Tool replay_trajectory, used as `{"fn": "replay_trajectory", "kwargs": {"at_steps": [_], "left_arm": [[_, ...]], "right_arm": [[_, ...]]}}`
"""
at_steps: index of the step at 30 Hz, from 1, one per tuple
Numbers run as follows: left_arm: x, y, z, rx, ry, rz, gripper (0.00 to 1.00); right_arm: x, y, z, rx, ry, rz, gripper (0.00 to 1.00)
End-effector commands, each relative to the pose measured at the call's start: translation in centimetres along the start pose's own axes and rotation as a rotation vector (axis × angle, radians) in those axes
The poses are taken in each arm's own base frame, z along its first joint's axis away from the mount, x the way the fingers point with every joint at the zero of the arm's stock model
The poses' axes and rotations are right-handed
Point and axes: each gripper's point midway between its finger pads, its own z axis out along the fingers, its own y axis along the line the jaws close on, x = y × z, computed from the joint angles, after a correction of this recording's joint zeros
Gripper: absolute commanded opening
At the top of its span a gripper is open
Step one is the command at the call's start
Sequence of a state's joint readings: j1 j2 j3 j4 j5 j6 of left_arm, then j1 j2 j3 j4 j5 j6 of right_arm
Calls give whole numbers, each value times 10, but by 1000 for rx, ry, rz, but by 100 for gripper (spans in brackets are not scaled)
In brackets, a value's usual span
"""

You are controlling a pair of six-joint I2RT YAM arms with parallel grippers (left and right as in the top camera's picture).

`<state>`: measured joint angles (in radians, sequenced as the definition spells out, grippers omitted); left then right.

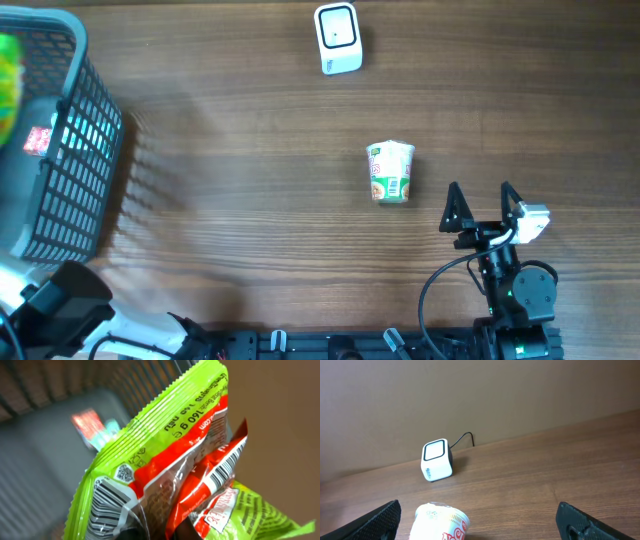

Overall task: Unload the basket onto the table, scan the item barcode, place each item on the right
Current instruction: 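Carry the packets out and drop them beside the noodle cup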

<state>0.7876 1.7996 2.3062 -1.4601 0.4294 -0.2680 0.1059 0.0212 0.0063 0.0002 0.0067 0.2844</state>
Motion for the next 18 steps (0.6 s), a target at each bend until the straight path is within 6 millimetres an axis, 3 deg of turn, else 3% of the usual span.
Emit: {"fn": "replay_trajectory", "kwargs": {"at_steps": [1,5,9,10,15,18], "left_arm": [[47,-71,-3,143,101,129,4],[114,-145,-5,180,145,387,4],[184,-164,14,36,241,601,4],[212,-169,24,15,306,663,4],[314,-161,84,-77,522,856,4],[371,-133,139,-104,591,908,4]], "right_arm": [[-2,1,0,-9,-10,7,100],[-2,1,0,-9,-10,7,100],[-2,1,0,-9,-10,7,100],[-2,1,0,-9,-10,7,100],[-2,1,0,-9,-10,7,100],[-2,2,0,-9,-10,7,100]]}}
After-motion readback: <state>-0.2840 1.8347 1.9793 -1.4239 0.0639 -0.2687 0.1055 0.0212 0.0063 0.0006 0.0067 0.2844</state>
